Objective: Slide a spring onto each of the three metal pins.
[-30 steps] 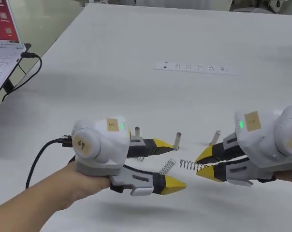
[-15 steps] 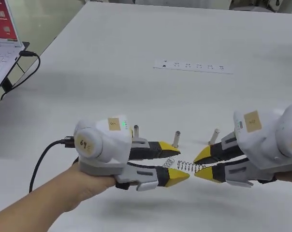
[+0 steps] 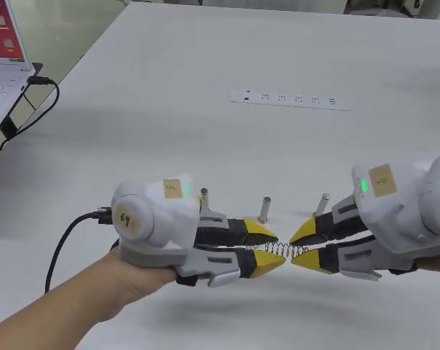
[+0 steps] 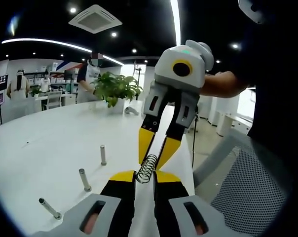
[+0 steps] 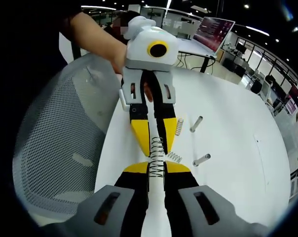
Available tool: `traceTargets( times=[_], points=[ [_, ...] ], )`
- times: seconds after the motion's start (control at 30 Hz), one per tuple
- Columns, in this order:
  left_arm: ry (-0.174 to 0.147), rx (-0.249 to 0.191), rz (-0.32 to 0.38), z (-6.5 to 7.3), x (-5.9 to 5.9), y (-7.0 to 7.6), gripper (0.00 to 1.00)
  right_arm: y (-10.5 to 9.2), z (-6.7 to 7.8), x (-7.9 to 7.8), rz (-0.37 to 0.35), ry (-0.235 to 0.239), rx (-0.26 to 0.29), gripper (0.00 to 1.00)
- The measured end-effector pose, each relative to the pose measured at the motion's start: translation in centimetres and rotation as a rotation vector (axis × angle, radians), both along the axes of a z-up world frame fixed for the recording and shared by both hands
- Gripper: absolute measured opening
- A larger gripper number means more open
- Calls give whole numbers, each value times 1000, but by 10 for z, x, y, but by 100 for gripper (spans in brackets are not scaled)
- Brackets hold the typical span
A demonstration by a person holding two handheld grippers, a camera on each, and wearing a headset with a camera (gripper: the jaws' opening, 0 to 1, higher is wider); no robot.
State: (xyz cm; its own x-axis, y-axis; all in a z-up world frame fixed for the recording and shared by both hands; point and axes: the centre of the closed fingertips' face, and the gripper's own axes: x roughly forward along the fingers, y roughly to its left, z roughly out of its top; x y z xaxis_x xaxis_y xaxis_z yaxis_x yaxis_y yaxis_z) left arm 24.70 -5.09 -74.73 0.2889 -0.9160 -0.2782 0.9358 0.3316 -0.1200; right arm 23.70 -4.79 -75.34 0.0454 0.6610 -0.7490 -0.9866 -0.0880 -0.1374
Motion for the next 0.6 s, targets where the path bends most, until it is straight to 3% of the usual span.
traceTargets(
  times=[0.27,0.6],
  points=[
    [-12,4,-13,1,-2,-1,3,-2,-2,0,15,-13,-10,8],
    [3,5,-27,1,-6,-1,2,-2,-3,-2,1,8,4,8]
  ],
)
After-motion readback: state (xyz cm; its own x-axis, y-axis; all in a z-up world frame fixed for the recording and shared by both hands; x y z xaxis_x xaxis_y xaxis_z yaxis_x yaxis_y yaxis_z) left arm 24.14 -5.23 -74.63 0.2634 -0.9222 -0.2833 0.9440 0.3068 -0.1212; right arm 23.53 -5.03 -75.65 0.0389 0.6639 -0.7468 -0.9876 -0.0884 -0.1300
